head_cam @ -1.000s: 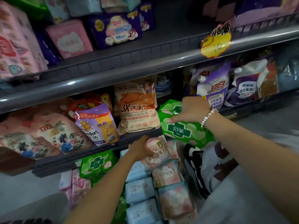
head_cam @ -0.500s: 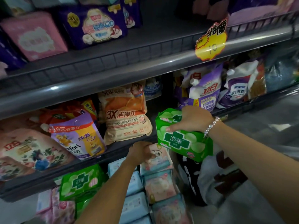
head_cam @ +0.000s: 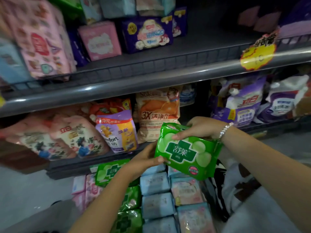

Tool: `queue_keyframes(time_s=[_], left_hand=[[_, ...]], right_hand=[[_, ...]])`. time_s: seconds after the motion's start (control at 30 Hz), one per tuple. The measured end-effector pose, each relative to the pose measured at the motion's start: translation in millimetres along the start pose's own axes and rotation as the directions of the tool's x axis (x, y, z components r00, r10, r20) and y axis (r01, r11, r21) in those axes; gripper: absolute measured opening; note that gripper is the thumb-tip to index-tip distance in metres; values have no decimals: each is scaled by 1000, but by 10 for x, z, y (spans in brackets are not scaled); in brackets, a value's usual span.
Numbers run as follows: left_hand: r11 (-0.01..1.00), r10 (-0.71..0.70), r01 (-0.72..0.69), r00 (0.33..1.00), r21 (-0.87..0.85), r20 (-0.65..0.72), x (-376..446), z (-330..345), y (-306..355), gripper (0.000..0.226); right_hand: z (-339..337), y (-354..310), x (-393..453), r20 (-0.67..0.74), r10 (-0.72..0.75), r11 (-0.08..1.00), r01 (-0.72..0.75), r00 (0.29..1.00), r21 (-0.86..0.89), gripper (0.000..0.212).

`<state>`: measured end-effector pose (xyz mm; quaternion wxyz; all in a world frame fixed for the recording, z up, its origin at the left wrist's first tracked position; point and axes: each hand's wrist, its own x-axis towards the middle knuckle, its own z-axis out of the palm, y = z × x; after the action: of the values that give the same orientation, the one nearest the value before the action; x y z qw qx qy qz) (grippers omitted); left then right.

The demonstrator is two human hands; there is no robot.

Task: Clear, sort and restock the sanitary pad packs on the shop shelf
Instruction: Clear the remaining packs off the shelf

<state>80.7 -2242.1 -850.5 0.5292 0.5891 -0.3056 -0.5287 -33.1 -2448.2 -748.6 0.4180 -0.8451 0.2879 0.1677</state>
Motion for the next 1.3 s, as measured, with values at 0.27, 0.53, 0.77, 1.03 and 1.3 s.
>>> queue_keyframes(time_s=[0.27,0.53,0.77,1.03,1.3], left_hand=[[940,-202,93,927,-328,-317,-643,-138,-98,73],[848,-309,-2,811,-531,-496,-1262,-614,-622,59],[797,-492,177,746,-578,-450,-1670,-971,-954,75],[718,-595,304,735,-626,-326,-1819,-1164,-1204,66],[781,-533,164,678,-603,-507,-1586,-960,-1300,53]], right_hand=[[577,-544,196,204,-102,989,121,974,-81,54],[1105,-928,278,528,-15,998,42,849,-39,36],[1874,-902,636,360,-73,985,125,930,-122,85],[2465,-798,741,335,-136,965,201,932,-168,88],[2669,-481,955,341,-40,982,100,939,-162,63]])
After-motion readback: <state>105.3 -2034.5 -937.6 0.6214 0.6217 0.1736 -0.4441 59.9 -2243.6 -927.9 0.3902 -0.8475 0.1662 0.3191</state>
